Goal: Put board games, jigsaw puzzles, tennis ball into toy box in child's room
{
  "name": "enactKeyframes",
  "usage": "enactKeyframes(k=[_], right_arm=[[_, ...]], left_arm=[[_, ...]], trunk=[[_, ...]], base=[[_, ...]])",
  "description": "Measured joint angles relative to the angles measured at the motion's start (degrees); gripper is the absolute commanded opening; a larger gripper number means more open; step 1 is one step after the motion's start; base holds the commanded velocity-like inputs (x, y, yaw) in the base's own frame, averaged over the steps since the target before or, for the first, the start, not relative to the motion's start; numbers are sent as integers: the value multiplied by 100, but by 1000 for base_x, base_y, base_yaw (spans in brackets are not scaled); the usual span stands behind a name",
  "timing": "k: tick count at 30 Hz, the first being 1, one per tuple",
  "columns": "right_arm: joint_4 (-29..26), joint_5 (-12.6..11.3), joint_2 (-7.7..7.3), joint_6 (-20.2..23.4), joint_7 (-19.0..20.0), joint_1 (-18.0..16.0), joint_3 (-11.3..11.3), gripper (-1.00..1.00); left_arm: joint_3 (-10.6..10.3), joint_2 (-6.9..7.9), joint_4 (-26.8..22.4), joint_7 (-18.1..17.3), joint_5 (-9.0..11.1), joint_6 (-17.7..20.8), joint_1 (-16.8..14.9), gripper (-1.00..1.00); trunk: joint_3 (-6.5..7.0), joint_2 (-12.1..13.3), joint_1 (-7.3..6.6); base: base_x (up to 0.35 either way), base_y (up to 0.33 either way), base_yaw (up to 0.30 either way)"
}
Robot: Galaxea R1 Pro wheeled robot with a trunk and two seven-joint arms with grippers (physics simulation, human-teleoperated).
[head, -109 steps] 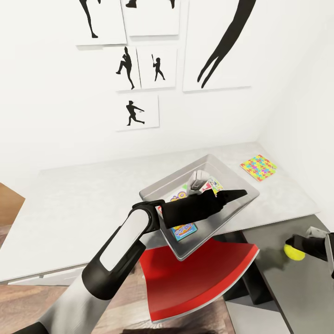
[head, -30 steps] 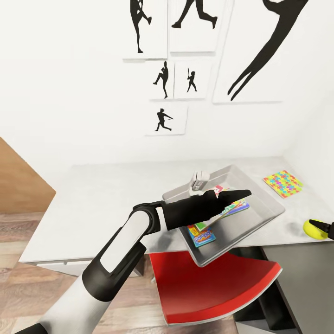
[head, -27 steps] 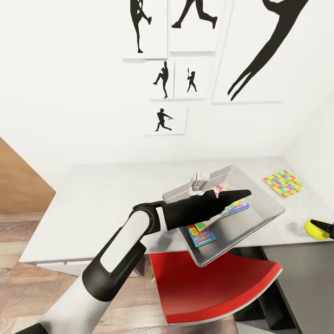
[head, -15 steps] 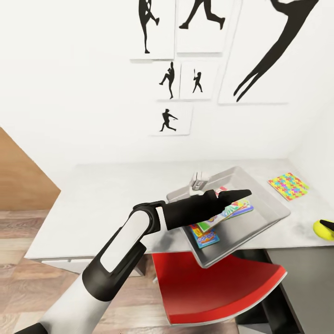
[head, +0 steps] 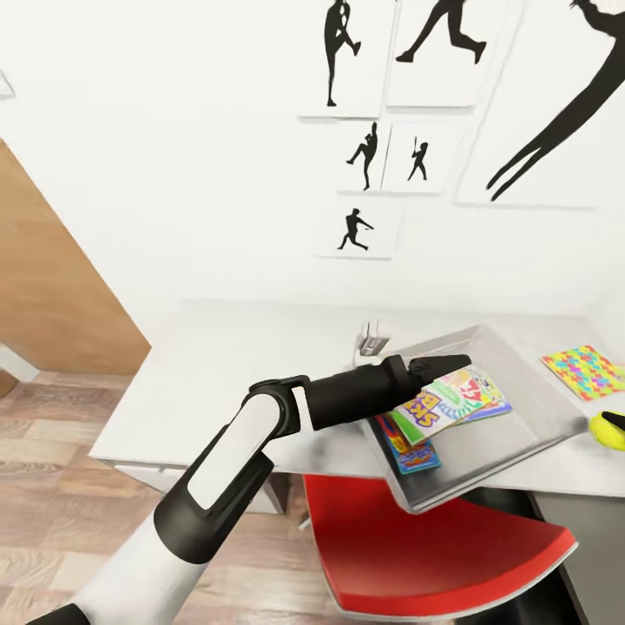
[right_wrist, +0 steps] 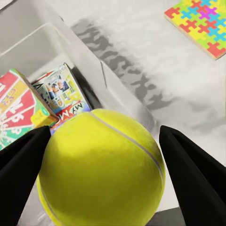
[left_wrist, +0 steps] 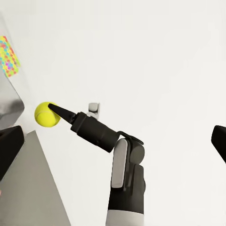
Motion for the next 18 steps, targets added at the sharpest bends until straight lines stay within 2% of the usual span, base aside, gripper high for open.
enactKeyframes(k=[11, 18], right_arm=[[0, 0, 0, 0, 0, 1, -5, -100], [-1, -2, -4, 0, 5, 2, -8, -100]], left_arm=[[-1, 0, 0, -11, 0, 1, -7, 100], [-1, -1, -1, -22, 0, 1, -9, 100]], trunk=[[65, 0, 0], [85, 0, 0]], base=[[0, 0, 222], [0, 0, 87]])
